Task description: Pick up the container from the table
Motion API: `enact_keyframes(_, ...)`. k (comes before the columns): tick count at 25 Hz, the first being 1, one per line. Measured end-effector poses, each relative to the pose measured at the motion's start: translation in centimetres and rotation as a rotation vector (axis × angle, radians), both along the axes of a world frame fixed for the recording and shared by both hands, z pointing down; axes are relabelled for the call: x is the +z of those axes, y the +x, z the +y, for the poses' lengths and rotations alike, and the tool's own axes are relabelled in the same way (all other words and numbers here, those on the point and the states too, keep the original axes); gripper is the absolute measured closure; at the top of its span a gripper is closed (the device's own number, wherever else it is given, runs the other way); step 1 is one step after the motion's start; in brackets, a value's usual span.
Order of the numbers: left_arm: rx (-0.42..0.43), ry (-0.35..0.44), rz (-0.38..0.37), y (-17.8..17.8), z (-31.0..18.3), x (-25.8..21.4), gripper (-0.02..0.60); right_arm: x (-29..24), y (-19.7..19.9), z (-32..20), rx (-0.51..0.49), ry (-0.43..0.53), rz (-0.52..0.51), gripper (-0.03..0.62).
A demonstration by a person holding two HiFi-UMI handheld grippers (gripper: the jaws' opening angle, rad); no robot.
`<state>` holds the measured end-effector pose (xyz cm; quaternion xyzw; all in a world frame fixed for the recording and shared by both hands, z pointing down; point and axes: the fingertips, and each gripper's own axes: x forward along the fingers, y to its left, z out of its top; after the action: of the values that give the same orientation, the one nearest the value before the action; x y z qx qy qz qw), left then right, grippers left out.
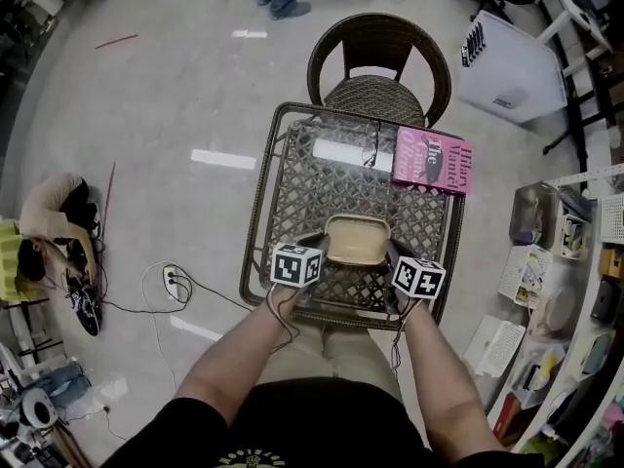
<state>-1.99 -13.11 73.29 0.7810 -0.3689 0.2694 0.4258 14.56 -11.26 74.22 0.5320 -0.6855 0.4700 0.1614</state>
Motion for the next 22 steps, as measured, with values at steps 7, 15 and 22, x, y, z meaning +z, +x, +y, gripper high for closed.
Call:
enact_keyframes(7, 0.001, 0.068, -0.008, 0.0, -0.2, -3.5, 0.549, -3.5, -0.1, 0.3, 0.004, 0.039, -0.009, 0.569)
enact_keyframes(15, -0.018, 0.116, 0.015, 0.0, -0.4, -7.6, 0.552, -7.7, 0.0, 0.1, 0.004, 0.098, -0.012, 0.569)
enact_keyframes(22, -0.002, 0.171, 0.022, -0.1, -0.8, -11.0, 0.552, -10.8, -0.3, -0.4, -0.008, 0.149, -0.015, 0.569)
